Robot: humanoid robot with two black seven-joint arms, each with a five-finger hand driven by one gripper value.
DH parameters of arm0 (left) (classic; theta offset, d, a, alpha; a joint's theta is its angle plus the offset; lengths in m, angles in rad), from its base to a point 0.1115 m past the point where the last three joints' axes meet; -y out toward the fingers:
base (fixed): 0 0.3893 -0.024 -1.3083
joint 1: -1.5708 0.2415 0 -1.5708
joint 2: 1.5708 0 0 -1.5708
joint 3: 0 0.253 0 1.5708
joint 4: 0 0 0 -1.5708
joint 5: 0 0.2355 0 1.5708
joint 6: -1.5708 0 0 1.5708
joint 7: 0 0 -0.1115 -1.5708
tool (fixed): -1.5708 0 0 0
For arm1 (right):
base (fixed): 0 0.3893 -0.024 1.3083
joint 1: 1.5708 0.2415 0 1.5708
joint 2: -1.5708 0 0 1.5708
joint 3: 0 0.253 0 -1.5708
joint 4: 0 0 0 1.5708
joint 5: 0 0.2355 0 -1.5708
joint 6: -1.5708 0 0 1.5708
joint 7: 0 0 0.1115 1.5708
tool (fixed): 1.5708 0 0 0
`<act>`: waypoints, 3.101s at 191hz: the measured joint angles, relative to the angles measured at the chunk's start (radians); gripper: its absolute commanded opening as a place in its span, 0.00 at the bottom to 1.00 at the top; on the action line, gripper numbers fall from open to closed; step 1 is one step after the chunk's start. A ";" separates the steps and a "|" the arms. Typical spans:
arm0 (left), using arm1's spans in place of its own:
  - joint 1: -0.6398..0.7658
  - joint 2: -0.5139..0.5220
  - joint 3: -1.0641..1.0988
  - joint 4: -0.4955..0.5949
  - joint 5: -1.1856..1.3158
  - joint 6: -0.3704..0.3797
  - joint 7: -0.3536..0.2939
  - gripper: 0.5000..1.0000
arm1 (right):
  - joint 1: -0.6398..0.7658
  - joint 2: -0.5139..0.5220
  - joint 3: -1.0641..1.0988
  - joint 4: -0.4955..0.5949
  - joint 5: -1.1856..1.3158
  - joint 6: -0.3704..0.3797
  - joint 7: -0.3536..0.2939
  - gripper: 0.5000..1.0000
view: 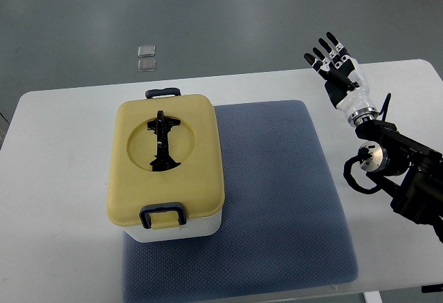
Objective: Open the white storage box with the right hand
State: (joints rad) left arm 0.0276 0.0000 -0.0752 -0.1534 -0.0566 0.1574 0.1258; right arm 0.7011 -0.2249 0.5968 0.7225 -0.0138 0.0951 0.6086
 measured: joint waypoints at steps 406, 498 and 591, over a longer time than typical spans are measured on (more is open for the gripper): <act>0.000 0.000 0.000 0.000 0.000 0.000 0.001 1.00 | 0.962 -0.039 -0.532 0.208 -1.313 0.370 0.002 0.85; 0.000 0.000 0.000 0.001 0.000 0.000 0.000 1.00 | 0.949 0.059 -0.532 0.314 -1.544 0.382 0.002 0.77; 0.000 0.000 0.002 0.000 0.000 0.000 0.000 1.00 | 0.865 0.058 -0.533 0.315 -1.601 0.341 0.002 0.61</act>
State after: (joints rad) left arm 0.0276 0.0000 -0.0736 -0.1531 -0.0566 0.1570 0.1262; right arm 1.5659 -0.1668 0.0642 1.0377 -1.6149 0.4363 0.6109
